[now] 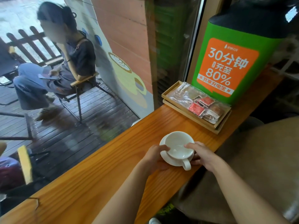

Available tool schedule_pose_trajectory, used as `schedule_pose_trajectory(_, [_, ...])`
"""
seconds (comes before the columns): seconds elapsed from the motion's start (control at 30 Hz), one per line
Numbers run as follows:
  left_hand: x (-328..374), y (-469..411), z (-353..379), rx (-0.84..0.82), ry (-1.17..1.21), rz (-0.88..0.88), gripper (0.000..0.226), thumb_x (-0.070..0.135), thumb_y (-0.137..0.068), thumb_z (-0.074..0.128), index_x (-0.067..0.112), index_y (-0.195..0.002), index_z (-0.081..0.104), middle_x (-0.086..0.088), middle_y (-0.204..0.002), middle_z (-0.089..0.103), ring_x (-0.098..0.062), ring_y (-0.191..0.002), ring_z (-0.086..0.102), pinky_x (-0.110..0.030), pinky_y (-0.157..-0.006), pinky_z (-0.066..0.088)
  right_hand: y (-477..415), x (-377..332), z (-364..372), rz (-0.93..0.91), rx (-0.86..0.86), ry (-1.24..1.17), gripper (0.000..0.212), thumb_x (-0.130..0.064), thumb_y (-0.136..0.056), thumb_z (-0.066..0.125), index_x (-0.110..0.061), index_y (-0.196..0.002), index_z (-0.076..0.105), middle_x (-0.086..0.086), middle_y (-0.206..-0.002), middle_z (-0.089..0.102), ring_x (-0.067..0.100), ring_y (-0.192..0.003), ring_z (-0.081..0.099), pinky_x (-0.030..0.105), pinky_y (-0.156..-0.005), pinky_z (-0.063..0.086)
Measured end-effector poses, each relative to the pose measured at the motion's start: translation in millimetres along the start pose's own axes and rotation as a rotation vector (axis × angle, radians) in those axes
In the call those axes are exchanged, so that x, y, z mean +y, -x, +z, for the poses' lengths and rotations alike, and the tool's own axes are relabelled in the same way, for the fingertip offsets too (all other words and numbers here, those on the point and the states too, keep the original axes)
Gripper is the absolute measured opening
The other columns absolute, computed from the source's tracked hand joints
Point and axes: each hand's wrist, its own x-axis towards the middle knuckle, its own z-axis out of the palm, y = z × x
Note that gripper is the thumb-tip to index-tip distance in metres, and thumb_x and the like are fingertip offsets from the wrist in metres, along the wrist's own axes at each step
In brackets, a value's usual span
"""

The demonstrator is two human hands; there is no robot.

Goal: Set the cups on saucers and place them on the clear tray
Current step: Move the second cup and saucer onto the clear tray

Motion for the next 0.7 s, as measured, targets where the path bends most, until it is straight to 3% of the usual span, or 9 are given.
schedule_pose_trajectory(0.2, [-21,21,-26,0.022,0.084,0.015,0.065,0.022,-0.067,0.07,0.015,-0.125,0.042,-0.017,-0.12,0.052,-0.034,-0.102,0.059,-0.041,-0.066,0.058,11,17,25,0.01,-0.093,0.015,0.048,-0.027,-0.076,0.07,-0.01,-0.114,0.046,0.014,-0.112,0.056,0.03,-0.102,0.058,0.048,-0.088,0.053])
schedule_pose_trajectory(0.33, [-30,42,-51,0.089,0.148,0.06,0.059,0.02,-0.072,0.07,0.015,-0.124,0.042,-0.014,-0.119,0.05,-0.032,-0.104,0.055,-0.044,-0.075,0.059,23,21,52,-0.018,-0.223,0.006,0.055,-0.033,-0.069,0.076,-0.008,-0.111,0.051,0.013,-0.111,0.057,0.029,-0.102,0.059,0.044,-0.079,0.055])
schedule_pose_trajectory(0.47, [-37,69,-85,0.16,0.205,0.142,0.054,0.022,-0.073,0.07,0.015,-0.12,0.045,-0.012,-0.116,0.053,-0.029,-0.104,0.056,-0.045,-0.078,0.058,38,9,89,-0.062,-0.263,0.059,0.076,-0.045,-0.059,0.075,-0.009,-0.119,0.047,0.016,-0.118,0.055,0.032,-0.107,0.056,0.052,-0.09,0.052])
schedule_pose_trajectory(0.53, [-39,86,-103,0.195,0.274,0.198,0.05,0.022,-0.072,0.071,0.016,-0.116,0.047,-0.012,-0.114,0.055,-0.028,-0.102,0.057,-0.045,-0.076,0.058,48,0,110,-0.114,-0.263,0.098,0.077,-0.05,-0.057,0.073,-0.009,-0.117,0.048,0.015,-0.115,0.057,0.033,-0.109,0.056,0.055,-0.095,0.048])
schedule_pose_trajectory(0.57, [-39,96,-112,0.216,0.299,0.236,0.049,0.022,-0.073,0.071,0.016,-0.115,0.048,-0.012,-0.112,0.056,-0.028,-0.101,0.057,-0.044,-0.073,0.058,53,-5,121,-0.145,-0.263,0.124,0.073,-0.05,-0.06,0.072,-0.009,-0.116,0.049,0.014,-0.114,0.058,0.032,-0.107,0.057,0.052,-0.092,0.05])
schedule_pose_trajectory(0.63, [-39,119,-128,0.259,0.337,0.323,0.045,0.025,-0.073,0.071,0.015,-0.112,0.051,-0.012,-0.107,0.059,-0.027,-0.097,0.06,-0.041,-0.066,0.059,66,-18,146,-0.216,-0.269,0.143,0.059,-0.045,-0.07,0.07,-0.007,-0.112,0.05,0.014,-0.11,0.06,0.027,-0.095,0.061,0.038,-0.068,0.058])
schedule_pose_trajectory(0.7, [-39,144,-145,0.297,0.358,0.414,0.042,0.029,-0.074,0.071,0.015,-0.109,0.053,-0.011,-0.104,0.063,-0.026,-0.094,0.062,-0.04,-0.065,0.059,82,-31,170,-0.294,-0.283,0.143,0.05,-0.041,-0.075,0.069,-0.006,-0.106,0.053,0.014,-0.103,0.063,0.022,-0.082,0.064,0.027,-0.048,0.055])
